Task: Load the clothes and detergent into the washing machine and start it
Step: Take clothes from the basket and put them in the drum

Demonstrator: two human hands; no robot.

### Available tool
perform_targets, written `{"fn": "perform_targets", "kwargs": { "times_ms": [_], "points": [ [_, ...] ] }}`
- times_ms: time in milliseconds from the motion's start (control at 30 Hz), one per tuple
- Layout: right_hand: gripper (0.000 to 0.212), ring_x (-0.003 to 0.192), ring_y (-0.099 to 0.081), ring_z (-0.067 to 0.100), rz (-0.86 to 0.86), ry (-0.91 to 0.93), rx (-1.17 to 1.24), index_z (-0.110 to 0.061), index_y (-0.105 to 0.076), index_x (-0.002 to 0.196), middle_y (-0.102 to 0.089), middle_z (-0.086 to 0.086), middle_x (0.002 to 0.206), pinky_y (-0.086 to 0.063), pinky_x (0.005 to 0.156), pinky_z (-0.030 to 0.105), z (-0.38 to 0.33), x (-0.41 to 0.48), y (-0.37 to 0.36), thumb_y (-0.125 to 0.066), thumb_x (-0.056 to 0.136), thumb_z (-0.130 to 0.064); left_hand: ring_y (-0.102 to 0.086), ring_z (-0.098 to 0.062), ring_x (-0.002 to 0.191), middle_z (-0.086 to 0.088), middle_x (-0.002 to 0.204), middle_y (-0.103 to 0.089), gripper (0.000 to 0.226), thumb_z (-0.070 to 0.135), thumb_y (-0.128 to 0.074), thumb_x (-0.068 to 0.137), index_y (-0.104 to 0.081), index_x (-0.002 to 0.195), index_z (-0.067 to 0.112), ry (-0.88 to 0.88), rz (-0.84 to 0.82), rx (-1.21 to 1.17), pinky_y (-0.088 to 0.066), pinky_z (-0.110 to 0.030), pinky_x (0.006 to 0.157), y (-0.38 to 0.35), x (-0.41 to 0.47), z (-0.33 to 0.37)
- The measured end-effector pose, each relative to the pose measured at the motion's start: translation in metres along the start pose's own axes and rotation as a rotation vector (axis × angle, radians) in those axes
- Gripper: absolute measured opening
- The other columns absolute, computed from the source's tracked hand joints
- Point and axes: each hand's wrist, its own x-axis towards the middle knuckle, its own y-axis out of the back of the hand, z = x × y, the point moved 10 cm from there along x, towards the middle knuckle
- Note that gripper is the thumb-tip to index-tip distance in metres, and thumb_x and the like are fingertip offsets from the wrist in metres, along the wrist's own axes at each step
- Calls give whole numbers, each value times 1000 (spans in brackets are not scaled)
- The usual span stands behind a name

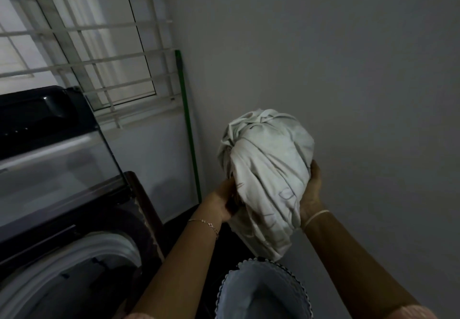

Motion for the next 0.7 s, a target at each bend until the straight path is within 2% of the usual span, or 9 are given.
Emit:
{"fn": "perform_targets", "kwargs": {
  "times_ms": [100, 133, 200, 267, 367, 500, 567, 633, 700],
  "points": [
    [58, 66, -72, 23, -27, -20, 15, -20, -78, 69, -74, 7, 75, -49, 72, 34, 5, 5, -2, -38, 95, -51, -45, -35, 128, -22, 144, -44, 45, 17, -24, 104, -32, 144, -1, 20, 8, -151, -35, -40, 105, 0, -14, -14],
    [60, 64, -71, 22, -38, -32, -3, -20, -78, 65, -73, 7, 73, -49, 71, 33, 7, 5, -5, -37, 95, -51, -50, -35, 120, -21, 144, -44, 44, 19, -23, 104, -35, 143, 1, 20, 19, -182, -42, -38, 97, 2, -16, -19],
    [61, 62, -70, 21, -54, -46, -45, -21, -77, 60, -72, 6, 71, -49, 69, 31, 11, 6, -8, -36, 96, -49, -55, -32, 91, -16, 108, -70, 39, 25, -26, 103, -56, 119, 6, 40, 27, -301, -48, -39, 79, 5, -7, -34],
    [62, 63, -71, 20, -70, -61, -75, -21, -78, 62, -73, 6, 73, -51, 66, 29, 13, 9, -12, -34, 97, -46, -53, -32, 87, -15, 90, -67, 36, 26, -30, 103, -59, 97, 5, 28, 59, -417, -41, -44, 89, 16, 6, -42],
    [59, 73, -72, 23, -77, -89, -106, -18, -80, 75, -75, 7, 81, -56, 63, 28, 19, 12, -12, -34, 98, -49, -54, -31, 86, -12, 94, -61, 34, 27, -33, 102, -59, 95, 7, -30, 63, -433, -36, -43, 93, 20, 17, -41],
    [53, 90, -71, 27, -63, -118, -217, -17, -72, 103, -73, 11, 104, -51, 83, 39, 26, 15, -7, -41, 92, -59, -54, -33, 109, -11, 113, -62, 37, 40, -38, 98, -63, 101, 13, -64, 33, -444, -35, -47, 107, 16, 25, -38],
    [57, 102, -67, 28, -38, -90, -306, -18, -71, 111, -71, 9, 113, -51, 92, 42, 25, 17, -2, -56, 81, -65, -48, -35, 121, -10, 122, -59, 38, 44, -39, 97, -62, 103, 15, -66, 36, -467, -31, -50, 111, 18, 29, -39],
    [59, 100, -68, 28, 82, -25, -422, -16, -74, 103, -73, 8, 106, -54, 91, 43, 20, 25, 20, -71, 66, -62, -47, -34, 120, -9, 129, -55, 38, 44, -37, 97, -61, 102, 15, -72, 55, -478, -32, -48, 110, 19, 28, -38],
    [55, 95, -69, 27, 219, 33, -583, -17, -75, 94, -74, 6, 98, -56, 86, 40, 14, 30, 45, -70, 62, -63, -46, -33, 118, -10, 136, -50, 42, 42, -31, 99, -58, 112, 12, -96, 51, -505, -32, -47, 108, 19, 25, -33]
  ]
}}
